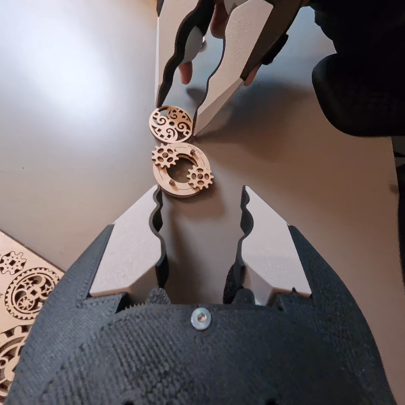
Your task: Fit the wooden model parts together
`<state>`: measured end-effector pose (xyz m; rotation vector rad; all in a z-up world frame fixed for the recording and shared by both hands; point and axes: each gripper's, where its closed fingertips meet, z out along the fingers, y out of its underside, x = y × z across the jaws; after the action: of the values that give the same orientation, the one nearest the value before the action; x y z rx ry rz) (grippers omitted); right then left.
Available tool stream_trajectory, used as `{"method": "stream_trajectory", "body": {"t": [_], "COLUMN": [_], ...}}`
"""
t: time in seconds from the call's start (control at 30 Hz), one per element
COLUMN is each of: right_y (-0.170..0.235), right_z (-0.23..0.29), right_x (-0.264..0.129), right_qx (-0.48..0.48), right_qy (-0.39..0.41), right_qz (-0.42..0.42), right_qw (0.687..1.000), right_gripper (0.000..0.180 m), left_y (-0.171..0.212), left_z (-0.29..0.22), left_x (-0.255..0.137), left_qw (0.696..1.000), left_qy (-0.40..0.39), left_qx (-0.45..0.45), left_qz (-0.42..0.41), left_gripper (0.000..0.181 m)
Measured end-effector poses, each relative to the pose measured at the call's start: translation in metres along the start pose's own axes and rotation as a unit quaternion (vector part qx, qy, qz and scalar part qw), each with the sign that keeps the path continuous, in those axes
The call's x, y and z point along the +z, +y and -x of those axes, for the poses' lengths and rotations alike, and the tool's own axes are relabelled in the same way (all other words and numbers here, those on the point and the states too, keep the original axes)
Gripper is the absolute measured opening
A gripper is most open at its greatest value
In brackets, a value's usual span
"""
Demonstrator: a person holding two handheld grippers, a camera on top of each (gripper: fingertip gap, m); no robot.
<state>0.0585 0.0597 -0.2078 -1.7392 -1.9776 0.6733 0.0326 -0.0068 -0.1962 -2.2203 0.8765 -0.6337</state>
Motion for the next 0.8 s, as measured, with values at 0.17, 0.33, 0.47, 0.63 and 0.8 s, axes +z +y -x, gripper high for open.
{"method": "stream_trajectory", "body": {"t": [0.17, 0.33, 0.47, 0.63, 0.8], "right_y": [-0.020, -0.036, -0.036, -0.034, -0.028], "right_z": [-0.002, 0.010, 0.023, 0.035, 0.040], "right_x": [-0.024, -0.035, -0.021, -0.005, -0.001], "right_qx": [0.007, 0.020, 0.009, -0.002, -0.021], "right_qy": [0.008, -0.017, -0.033, -0.046, -0.038], "right_qz": [-0.062, -0.111, -0.093, -0.068, -0.044], "right_qw": [0.998, 0.993, 0.995, 0.997, 0.998], "right_gripper": [0.041, 0.041, 0.041, 0.041, 0.041], "left_y": [0.002, -0.001, -0.001, 0.000, 0.000], "left_z": [0.005, 0.012, 0.005, -0.001, 0.001], "left_x": [-0.005, 0.001, 0.006, 0.007, 0.005], "left_qw": [1.000, 1.000, 1.000, 1.000, 1.000], "left_qy": [-0.001, -0.014, -0.009, 0.004, 0.003], "left_qx": [0.006, 0.006, 0.012, 0.007, 0.004], "left_qz": [-0.018, -0.026, -0.016, -0.017, -0.023], "left_gripper": [0.064, 0.064, 0.058, 0.053, 0.052]}}
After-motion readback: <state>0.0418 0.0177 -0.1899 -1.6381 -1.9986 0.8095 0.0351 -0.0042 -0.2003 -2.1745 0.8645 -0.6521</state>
